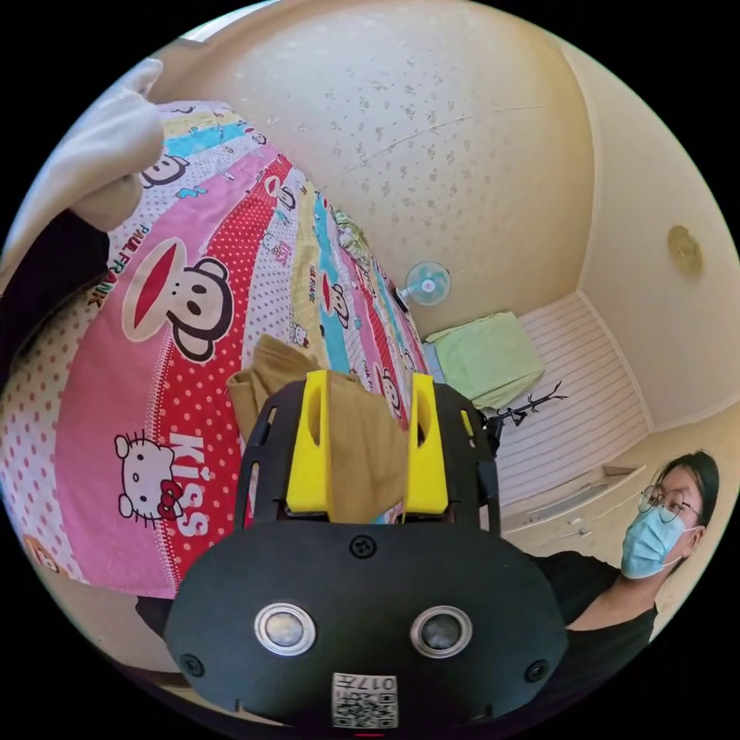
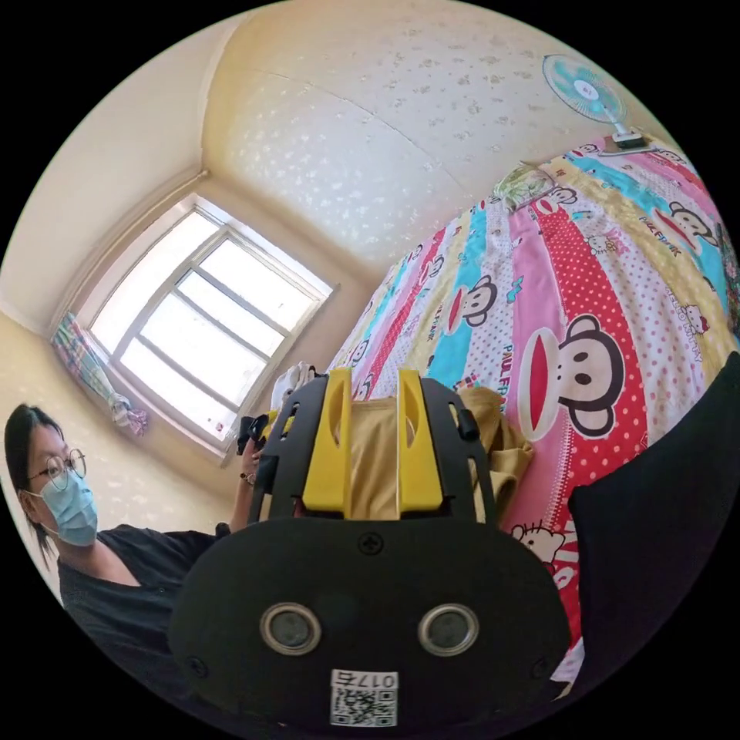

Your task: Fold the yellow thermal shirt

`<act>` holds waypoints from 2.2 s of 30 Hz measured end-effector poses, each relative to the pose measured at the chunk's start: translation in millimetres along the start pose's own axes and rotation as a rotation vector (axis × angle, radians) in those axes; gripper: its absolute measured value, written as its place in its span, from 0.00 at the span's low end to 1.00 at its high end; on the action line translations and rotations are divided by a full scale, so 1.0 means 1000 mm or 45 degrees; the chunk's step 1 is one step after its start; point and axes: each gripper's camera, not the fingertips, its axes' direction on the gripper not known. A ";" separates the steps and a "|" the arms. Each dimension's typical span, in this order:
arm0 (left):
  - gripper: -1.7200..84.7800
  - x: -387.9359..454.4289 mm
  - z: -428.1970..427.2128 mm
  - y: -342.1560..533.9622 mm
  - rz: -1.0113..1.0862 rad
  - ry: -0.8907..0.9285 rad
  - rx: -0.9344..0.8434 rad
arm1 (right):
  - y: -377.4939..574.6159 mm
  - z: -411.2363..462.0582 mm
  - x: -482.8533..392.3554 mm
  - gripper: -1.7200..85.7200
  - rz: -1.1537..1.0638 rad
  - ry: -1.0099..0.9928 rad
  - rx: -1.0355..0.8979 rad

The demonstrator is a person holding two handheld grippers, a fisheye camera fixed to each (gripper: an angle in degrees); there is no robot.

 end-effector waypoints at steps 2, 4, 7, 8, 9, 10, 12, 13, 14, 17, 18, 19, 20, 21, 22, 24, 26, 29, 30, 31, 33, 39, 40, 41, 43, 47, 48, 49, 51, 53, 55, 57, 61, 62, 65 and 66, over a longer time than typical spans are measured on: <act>0.19 -0.013 0.008 0.018 -0.017 -0.098 -0.045 | 0.015 0.008 0.009 0.11 0.023 0.072 -0.077; 0.19 -0.025 0.016 0.033 -0.046 -0.121 -0.108 | 0.033 0.015 0.017 0.12 0.057 0.144 -0.148; 0.19 -0.041 0.031 0.059 -0.116 -0.105 -0.232 | 0.060 0.026 0.023 0.14 0.088 0.173 -0.252; 0.19 -0.044 0.036 0.069 -0.132 -0.085 -0.266 | 0.069 0.030 0.023 0.14 0.092 0.162 -0.286; 0.19 -0.045 0.038 0.073 -0.134 -0.074 -0.278 | 0.078 0.033 0.022 0.15 0.097 0.167 -0.311; 0.18 -0.044 0.041 0.081 -0.128 -0.052 -0.293 | 0.082 0.035 0.021 0.15 0.099 0.178 -0.322; 0.17 -0.043 0.044 0.089 -0.112 -0.043 -0.283 | 0.093 0.040 0.018 0.15 0.078 0.254 -0.319; 0.17 -0.042 0.045 0.093 -0.093 -0.059 -0.256 | 0.094 0.041 0.018 0.15 0.069 0.274 -0.310; 0.16 -0.042 0.048 0.093 -0.088 -0.079 -0.240 | 0.096 0.046 0.020 0.15 0.056 0.289 -0.304; 0.12 -0.043 0.062 0.086 -0.079 -0.125 -0.279 | 0.091 0.067 0.032 0.12 0.059 0.188 -0.416; 0.11 -0.044 0.064 0.084 -0.088 -0.135 -0.294 | 0.089 0.077 0.038 0.10 0.095 0.206 -0.482; 0.10 -0.045 0.068 0.081 -0.102 -0.144 -0.323 | 0.088 0.080 0.039 0.09 0.114 0.222 -0.499; 0.09 -0.044 0.069 0.077 -0.110 -0.137 -0.341 | 0.087 0.083 0.040 0.08 0.130 0.239 -0.505; 0.09 -0.043 0.067 0.075 -0.110 -0.131 -0.346 | 0.084 0.081 0.038 0.07 0.157 0.267 -0.496; 0.08 -0.039 0.061 0.070 -0.086 -0.119 -0.343 | 0.082 0.078 0.036 0.07 0.164 0.285 -0.487; 0.08 -0.031 0.048 0.063 -0.026 -0.143 -0.330 | 0.073 0.061 0.024 0.06 0.157 0.348 -0.415; 0.07 -0.028 0.044 0.056 0.040 -0.193 -0.370 | 0.068 0.056 0.022 0.06 0.146 0.374 -0.394; 0.08 -0.045 0.060 0.057 -0.006 -0.122 -0.440 | 0.073 0.073 0.051 0.06 0.226 0.455 -0.437; 0.08 -0.048 0.062 0.058 -0.025 -0.102 -0.439 | 0.079 0.079 0.063 0.06 0.295 0.363 -0.447; 0.09 -0.052 0.061 0.062 -0.060 -0.065 -0.409 | 0.081 0.079 0.064 0.06 0.306 0.313 -0.425; 0.12 -0.058 0.053 0.068 -0.105 0.026 -0.311 | 0.088 0.068 0.053 0.06 0.276 0.268 -0.276; 0.21 -0.087 0.044 0.086 -0.318 0.092 -0.136 | 0.073 0.080 -0.029 0.11 0.016 0.565 -0.073; 0.22 -0.088 0.049 0.086 -0.322 0.100 -0.148 | 0.069 0.087 -0.037 0.11 -0.022 0.569 -0.082; 0.22 -0.089 0.056 0.086 -0.324 0.104 -0.166 | 0.063 0.104 -0.049 0.12 -0.103 0.550 -0.121; 0.21 -0.090 0.066 0.086 -0.342 0.105 -0.182 | 0.056 0.136 -0.058 0.12 -0.214 0.515 -0.212; 0.14 -0.097 0.077 0.094 -0.435 0.248 -0.091 | 0.064 0.228 -0.026 0.07 -0.269 0.727 -0.518; 0.12 -0.096 0.076 0.095 -0.440 0.285 -0.061 | 0.073 0.252 -0.009 0.06 -0.273 0.801 -0.628; 0.09 -0.093 0.074 0.095 -0.443 0.342 -0.005 | 0.078 0.253 -0.008 0.05 -0.307 0.798 -0.590; 0.09 -0.076 0.073 0.088 -0.393 0.366 0.015 | 0.089 0.236 -0.005 0.04 -0.310 0.724 -0.409; 0.09 -0.036 0.078 0.070 -0.279 0.321 -0.015 | 0.093 0.227 0.003 0.03 -0.303 0.637 -0.362; 0.09 0.003 0.094 0.053 -0.177 0.300 -0.074 | 0.093 0.217 0.012 0.03 -0.273 0.534 -0.330; 0.09 0.047 0.119 0.036 -0.030 0.248 -0.164 | 0.087 0.203 0.025 0.03 -0.218 0.372 -0.350; 0.08 0.141 0.206 0.021 0.298 0.115 -0.353 | 0.086 0.162 0.042 0.03 -0.165 0.170 -0.168; 0.08 0.159 0.234 0.025 0.353 0.109 -0.411 | 0.087 0.143 0.047 0.03 -0.140 0.159 -0.059; 0.08 0.183 0.297 0.045 0.402 0.166 -0.536 | 0.093 0.098 0.060 0.03 -0.039 0.232 0.193; 0.08 0.185 0.309 0.050 0.403 0.180 -0.556 | 0.095 0.083 0.066 0.03 0.001 0.257 0.273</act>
